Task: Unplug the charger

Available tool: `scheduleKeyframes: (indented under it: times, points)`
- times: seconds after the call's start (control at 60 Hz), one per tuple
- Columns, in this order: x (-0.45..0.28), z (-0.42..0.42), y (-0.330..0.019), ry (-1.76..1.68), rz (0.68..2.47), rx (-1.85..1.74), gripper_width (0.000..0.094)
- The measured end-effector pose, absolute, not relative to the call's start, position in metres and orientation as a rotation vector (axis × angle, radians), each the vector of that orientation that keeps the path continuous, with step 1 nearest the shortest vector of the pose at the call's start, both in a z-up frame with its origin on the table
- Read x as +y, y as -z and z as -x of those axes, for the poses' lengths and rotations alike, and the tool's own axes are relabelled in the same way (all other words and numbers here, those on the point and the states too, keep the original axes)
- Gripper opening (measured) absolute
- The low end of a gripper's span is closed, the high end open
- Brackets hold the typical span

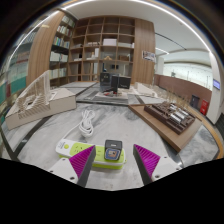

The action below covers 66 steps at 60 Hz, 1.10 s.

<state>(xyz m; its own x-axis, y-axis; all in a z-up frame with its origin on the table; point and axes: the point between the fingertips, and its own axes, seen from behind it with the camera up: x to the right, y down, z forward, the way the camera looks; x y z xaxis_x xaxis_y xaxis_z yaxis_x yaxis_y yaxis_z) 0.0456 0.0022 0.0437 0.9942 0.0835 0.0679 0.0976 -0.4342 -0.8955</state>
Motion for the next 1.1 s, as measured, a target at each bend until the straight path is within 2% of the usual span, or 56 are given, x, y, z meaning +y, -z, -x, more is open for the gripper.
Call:
scheduleKeyframes:
  times: [0.067, 0.083, 0.133, 0.15, 0.183, 0.283, 0.383, 0.517, 0.633, 0.683, 0.733, 0.783, 0.817, 1.0, 1.067, 1.1]
  points:
    - [0.015, -0.038, -0.039, 0.003, 2.011, -0.177, 0.0707]
    - [0.017, -0.037, -0.038, 0.002, 2.008, -0.188, 0.0718]
    - [0.021, -0.034, -0.027, 0.005, 2.032, -0.212, 0.0466]
    - [0.021, -0.035, -0.026, 0.012, 2.034, -0.207, 0.0422]
    - [0.023, -0.038, -0.027, 0.001, 2.022, -0.179, 0.0269]
    - [0.024, -0.039, -0.027, -0.079, 2.005, -0.096, 0.0173]
    - [0.025, -0.04, -0.029, -0.072, 1.991, -0.089, 0.0107]
    - [0.025, -0.04, -0.038, -0.073, 1.997, -0.054, 0.0107]
    - [0.018, -0.062, -0.171, -0.045, 1.716, 0.013, 0.0106]
    - [0.01, -0.064, -0.201, -0.062, 1.678, 0.009, 0.0105]
    - [0.006, -0.073, -0.213, -0.081, 1.676, 0.021, 0.0105]
    - [0.006, -0.087, -0.208, -0.054, 1.709, 0.01, 0.0104]
    - [0.007, -0.094, -0.193, -0.031, 1.743, 0.003, 0.0105]
    - [0.001, -0.127, -0.071, 0.01, 2.014, -0.016, 0.0114]
    - [-0.002, -0.129, -0.034, 0.012, 2.096, -0.05, 0.0123]
    - [-0.002, -0.129, -0.023, 0.009, 2.12, -0.055, 0.0157]
